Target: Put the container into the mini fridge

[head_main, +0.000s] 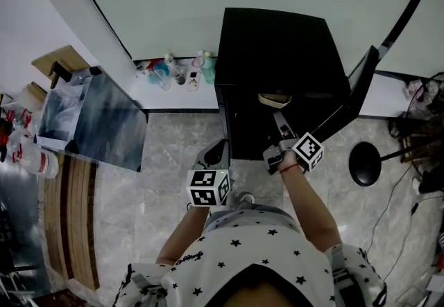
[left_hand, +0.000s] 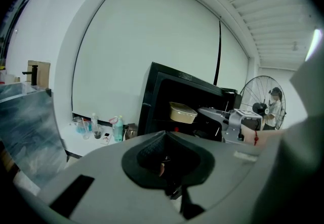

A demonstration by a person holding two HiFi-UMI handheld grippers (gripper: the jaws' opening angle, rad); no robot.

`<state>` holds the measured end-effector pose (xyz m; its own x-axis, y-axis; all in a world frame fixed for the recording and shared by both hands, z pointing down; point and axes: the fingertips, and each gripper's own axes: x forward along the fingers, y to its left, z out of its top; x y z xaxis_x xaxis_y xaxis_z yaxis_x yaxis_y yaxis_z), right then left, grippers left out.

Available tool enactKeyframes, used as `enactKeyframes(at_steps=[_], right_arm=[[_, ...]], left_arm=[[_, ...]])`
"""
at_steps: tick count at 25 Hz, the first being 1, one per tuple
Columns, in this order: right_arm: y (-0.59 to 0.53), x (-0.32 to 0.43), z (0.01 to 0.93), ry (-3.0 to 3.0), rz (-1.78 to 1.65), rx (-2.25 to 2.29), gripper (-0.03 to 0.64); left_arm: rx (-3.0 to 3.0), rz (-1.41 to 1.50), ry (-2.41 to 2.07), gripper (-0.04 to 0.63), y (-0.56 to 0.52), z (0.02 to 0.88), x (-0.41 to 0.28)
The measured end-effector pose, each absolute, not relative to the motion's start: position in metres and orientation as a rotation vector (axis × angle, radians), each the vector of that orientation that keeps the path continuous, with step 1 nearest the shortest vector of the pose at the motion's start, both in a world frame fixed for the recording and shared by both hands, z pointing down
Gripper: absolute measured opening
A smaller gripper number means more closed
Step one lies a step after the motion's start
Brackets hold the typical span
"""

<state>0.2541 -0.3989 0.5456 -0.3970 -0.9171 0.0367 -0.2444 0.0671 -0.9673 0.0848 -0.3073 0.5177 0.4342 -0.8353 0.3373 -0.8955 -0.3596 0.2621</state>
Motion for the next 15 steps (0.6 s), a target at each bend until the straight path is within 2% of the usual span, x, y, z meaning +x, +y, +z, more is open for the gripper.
enactKeyframes(at_steps=[2, 4, 11, 15], right_arm=[[-0.388, 0.246, 0.538, 1.77, -1.339, -1.168, 0.329], [-0.375, 0.238, 0.53, 1.822, -1.32, -1.179, 0.297], [-0.323, 0.208, 0.517, 2.058, -1.224, -1.325, 0.115], [-0.293, 0.192, 0.514, 2.145, -1.176, -1.39, 0.038]], left_arm=[[2.289, 0.201, -1.469, 0.012, -0.3, 0.517, 0.081], [2.292, 0.201, -1.468, 0.012, -0.291, 0.516, 0.077], [2.298, 0.198, -1.467, 0.012, -0.259, 0.509, 0.058], [2.303, 0.198, -1.462, 0.012, -0.238, 0.509, 0.048]])
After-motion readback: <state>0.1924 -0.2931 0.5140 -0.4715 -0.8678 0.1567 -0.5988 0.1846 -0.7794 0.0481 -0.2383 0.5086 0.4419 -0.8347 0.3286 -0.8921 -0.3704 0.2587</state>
